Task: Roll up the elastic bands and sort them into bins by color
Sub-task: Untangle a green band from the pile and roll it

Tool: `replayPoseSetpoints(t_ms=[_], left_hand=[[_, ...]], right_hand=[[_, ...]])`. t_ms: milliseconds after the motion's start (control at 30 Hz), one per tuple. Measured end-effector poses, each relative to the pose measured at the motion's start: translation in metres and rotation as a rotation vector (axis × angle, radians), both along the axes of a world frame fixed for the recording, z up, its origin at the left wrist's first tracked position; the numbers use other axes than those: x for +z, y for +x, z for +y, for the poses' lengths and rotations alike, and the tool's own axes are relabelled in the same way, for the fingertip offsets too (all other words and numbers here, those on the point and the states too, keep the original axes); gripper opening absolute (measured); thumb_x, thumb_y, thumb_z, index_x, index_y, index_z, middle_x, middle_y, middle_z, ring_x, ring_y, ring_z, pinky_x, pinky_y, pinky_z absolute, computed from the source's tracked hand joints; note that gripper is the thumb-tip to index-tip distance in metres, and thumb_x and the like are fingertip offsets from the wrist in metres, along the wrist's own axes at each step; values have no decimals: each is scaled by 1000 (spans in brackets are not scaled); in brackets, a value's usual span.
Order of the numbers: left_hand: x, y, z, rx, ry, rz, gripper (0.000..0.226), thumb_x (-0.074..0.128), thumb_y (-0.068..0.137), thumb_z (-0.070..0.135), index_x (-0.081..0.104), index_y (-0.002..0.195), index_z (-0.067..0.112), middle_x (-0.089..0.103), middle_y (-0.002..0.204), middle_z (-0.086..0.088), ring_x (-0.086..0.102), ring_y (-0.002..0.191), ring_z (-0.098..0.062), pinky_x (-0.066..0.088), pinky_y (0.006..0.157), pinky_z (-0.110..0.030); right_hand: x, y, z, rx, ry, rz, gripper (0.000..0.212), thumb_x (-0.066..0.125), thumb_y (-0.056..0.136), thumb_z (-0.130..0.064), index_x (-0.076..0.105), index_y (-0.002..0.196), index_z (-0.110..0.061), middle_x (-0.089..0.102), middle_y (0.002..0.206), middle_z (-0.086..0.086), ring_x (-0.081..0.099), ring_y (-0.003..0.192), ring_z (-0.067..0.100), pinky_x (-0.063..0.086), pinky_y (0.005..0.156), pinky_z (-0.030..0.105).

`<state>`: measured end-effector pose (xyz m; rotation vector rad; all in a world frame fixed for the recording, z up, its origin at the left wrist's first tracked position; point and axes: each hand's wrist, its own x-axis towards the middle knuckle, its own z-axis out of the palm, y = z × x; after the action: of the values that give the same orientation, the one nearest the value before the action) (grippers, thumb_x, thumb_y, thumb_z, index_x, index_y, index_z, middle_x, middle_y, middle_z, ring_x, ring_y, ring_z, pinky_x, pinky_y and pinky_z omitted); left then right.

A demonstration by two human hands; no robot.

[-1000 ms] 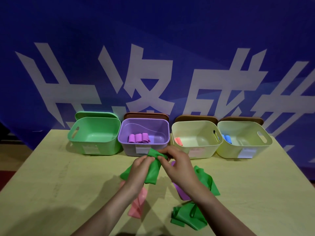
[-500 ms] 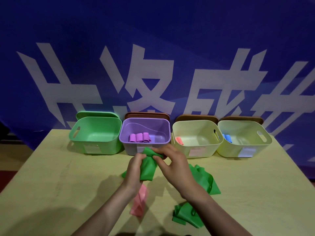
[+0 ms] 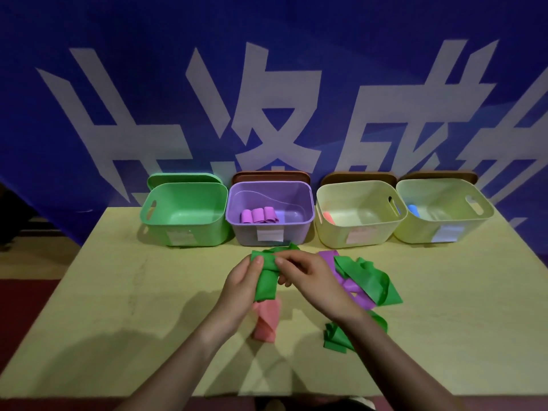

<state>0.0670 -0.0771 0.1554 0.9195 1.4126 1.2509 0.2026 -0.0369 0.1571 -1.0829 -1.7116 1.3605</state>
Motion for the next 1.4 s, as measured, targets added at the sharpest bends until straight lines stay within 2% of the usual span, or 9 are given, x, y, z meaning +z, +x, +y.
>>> replayPoseSetpoints(t_ms=[133, 300, 467, 667, 867, 1033, 1133, 1233, 1400], left_hand=[[-7, 8, 3, -88, -34, 64, 22, 42, 100, 13, 62, 92, 14, 60, 57, 8, 52, 47, 2, 37, 44, -11], [-15, 32, 10, -4, -189, -169, 19, 54, 94, 19, 64, 85, 5, 53, 57, -5, 50, 43, -13, 40, 40, -20], [-6, 57, 16, -31, -214, -377, 10, 49, 96, 6, 53, 96, -3, 64, 59, -19, 66, 51, -24, 56, 54, -30], [4, 86, 25, -18, -191, -291, 18, 49, 96, 15, 58, 98, -1, 65, 57, -14, 65, 50, -21, 56, 55, -27], [4, 107, 38, -98, -119, -110, 24, 46, 97, 11, 52, 106, -10, 57, 52, -4, 55, 49, -14, 51, 69, -33], [3, 121, 44, -158, -82, -34, 16, 50, 95, 11, 63, 100, 2, 61, 63, -8, 59, 62, -16, 52, 70, -31], [-3, 133, 48, -47, -63, -91, 17, 57, 91, 13, 66, 95, -1, 65, 89, -25, 65, 89, -27, 54, 84, -34], [-7, 142, 54, 47, -86, -202, 21, 59, 90, 12, 69, 102, -1, 68, 102, -25, 65, 103, -29, 52, 93, -37], [-2, 143, 67, 102, -121, -416, 21, 48, 96, 5, 65, 106, -2, 73, 96, -17, 71, 90, -23, 57, 71, -23]], right_hand=[[-9, 11, -5, -105, -69, -27, 12, 60, 92, -8, 69, 98, -14, 64, 70, -7, 58, 61, -1, 47, 65, 16], [-19, 35, -4, -241, 102, -137, 13, 67, 86, -16, 71, 98, -15, 62, 76, -10, 56, 67, 2, 47, 68, 18], [-23, 65, 2, -206, 333, -261, 27, 65, 79, -16, 73, 104, -15, 57, 80, -4, 53, 73, 2, 39, 68, 7], [-20, 96, 18, -102, 458, -226, 31, 60, 85, -20, 71, 114, -17, 58, 91, -3, 55, 84, 2, 41, 78, 9], [-14, 124, 31, -114, 145, 11, 24, 58, 87, -33, 65, 110, -36, 65, 104, -3, 61, 96, 4, 45, 85, 14], [-20, 139, 38, -69, -126, 195, 12, 66, 84, -12, 71, 90, -21, 71, 78, -7, 65, 76, 4, 49, 71, 18], [-26, 140, 40, -191, -68, 262, 13, 66, 79, -10, 68, 86, -22, 71, 85, 4, 67, 77, 9, 49, 72, 18], [-31, 138, 45, -306, 101, 126, 12, 65, 77, -26, 68, 89, -28, 67, 91, 2, 65, 82, 12, 51, 75, 23], [-32, 125, 55, -356, 415, -100, 22, 61, 81, -18, 72, 100, -14, 55, 88, -17, 55, 84, -3, 44, 77, 12]])
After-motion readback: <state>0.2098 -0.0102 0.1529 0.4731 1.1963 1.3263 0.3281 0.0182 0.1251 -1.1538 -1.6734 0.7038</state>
